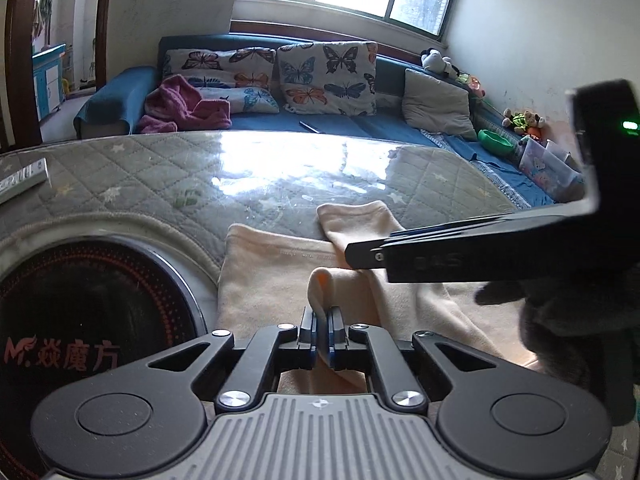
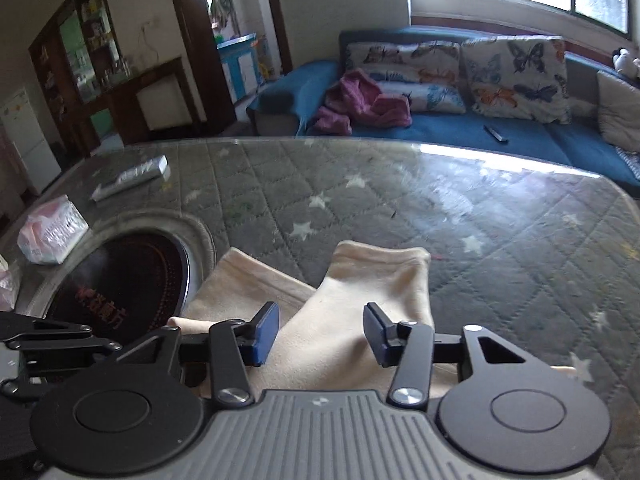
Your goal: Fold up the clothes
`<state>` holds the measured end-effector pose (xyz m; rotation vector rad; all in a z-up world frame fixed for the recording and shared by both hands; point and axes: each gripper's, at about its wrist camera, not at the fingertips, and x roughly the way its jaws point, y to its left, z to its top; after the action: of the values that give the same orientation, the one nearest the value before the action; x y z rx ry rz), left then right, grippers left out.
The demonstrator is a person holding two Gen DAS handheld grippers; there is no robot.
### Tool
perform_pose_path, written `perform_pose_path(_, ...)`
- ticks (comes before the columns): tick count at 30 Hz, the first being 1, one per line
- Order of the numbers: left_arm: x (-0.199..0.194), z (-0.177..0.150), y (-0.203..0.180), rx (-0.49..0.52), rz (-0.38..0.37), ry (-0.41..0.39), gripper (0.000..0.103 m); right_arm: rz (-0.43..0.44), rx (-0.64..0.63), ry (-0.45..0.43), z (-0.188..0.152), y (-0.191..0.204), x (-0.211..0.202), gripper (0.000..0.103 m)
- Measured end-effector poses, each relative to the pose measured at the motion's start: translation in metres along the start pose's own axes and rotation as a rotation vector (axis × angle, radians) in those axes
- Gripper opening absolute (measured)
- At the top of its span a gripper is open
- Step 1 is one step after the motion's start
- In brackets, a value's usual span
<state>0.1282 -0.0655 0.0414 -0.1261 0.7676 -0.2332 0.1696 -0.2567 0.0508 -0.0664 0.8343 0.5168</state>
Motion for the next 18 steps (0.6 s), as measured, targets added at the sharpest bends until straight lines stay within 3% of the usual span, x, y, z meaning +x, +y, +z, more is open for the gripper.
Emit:
perform_pose_path(4, 0.003, 0.0, 0.0, 0.004, -0.001, 0.005, 0.009, -0.042, -0.058, 0.045, -0.004, 0.005, 0.014, 0.027)
perform_pose_path(6, 0.004, 0.001, 0.0, 0.004, 0.001, 0.006, 0.012, -0.057, -0.081, 0.045, -0.005, 0.007, 0.014, 0.015)
perform_pose_path(8, 0.004, 0.004, 0.0, 0.01, 0.003, 0.001, 0.024, -0.052, -0.076, 0.043, -0.005, 0.006, 0.014, 0.008)
perform_pose_path(11, 0.008, 0.009, 0.0, 0.01, 0.001, -0.006, 0.043, -0.043, -0.068, 0.041, -0.005, 0.004, 0.013, 0.007)
perform_pose_path(14, 0.014, 0.012, -0.001, 0.032, -0.003, -0.008, 0.041, -0.034, -0.06, 0.038, -0.005, 0.003, 0.013, 0.009)
perform_pose_path(18, 0.023, 0.013, 0.001, 0.046, -0.024, 0.008, 0.026, -0.018, -0.047, 0.037, -0.003, 0.003, 0.016, 0.013)
